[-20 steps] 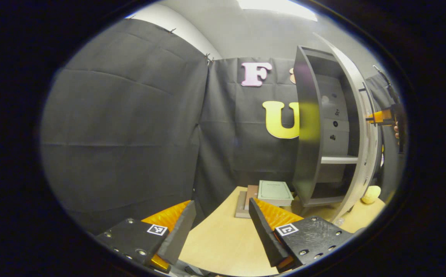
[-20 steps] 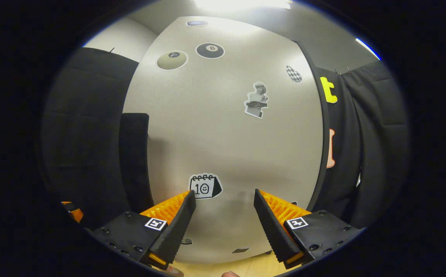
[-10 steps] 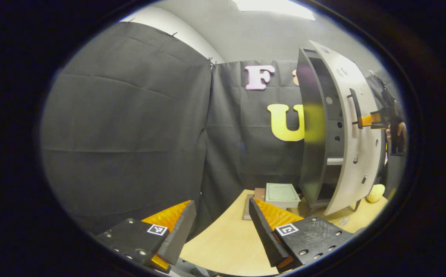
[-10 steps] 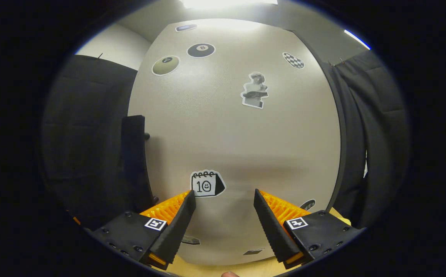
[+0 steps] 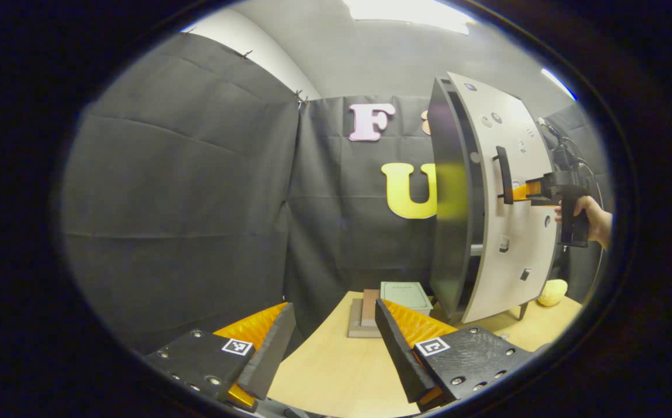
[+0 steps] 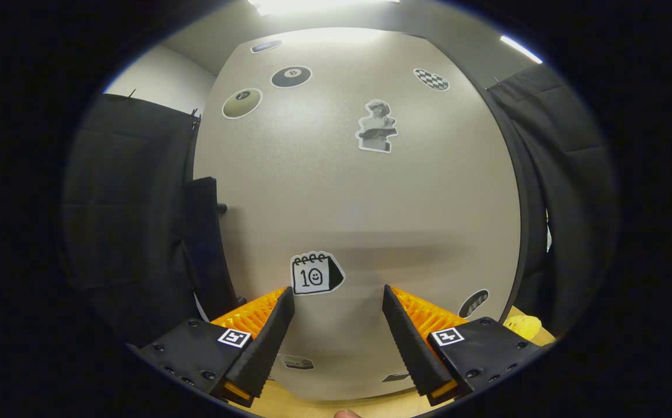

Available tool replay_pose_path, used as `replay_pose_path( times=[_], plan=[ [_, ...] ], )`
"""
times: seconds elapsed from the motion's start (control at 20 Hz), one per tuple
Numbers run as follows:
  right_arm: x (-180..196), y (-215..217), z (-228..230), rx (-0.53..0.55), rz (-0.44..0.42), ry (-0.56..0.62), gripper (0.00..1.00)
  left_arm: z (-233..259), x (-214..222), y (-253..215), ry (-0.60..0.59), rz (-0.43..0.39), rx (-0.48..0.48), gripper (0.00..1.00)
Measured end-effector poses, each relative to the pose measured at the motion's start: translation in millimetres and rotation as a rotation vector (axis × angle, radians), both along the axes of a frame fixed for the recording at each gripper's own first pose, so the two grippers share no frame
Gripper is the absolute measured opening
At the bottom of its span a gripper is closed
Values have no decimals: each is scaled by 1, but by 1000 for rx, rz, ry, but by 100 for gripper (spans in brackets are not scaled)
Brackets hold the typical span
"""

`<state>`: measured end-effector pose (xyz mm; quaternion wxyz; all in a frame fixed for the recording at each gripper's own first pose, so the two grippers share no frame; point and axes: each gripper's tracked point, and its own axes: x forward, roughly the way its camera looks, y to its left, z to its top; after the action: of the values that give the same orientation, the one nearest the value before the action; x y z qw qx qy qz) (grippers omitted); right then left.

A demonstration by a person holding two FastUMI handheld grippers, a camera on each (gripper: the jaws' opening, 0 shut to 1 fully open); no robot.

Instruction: Open the cabinet door with the right hand, grasp the bottle in the cabinet with the left hand and place it on the coaster, then close the cabinet door with the right hand.

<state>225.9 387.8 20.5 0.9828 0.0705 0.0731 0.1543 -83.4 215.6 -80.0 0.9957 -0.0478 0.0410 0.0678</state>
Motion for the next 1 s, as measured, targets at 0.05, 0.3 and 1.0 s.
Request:
replay_pose_path(
  times=[0.05, 0.3, 1.0],
  plan=[
    [-4, -5, 5, 6, -1, -9, 97, 3, -1, -1, -6, -7, 1, 84],
    [-45, -60, 18, 5, -17, -27, 97, 25, -9, -19, -11, -60, -8, 84],
    [-142, -276, 24, -84, -142, -57, 97, 90, -13, -191, -67, -196, 11, 84]
  ],
)
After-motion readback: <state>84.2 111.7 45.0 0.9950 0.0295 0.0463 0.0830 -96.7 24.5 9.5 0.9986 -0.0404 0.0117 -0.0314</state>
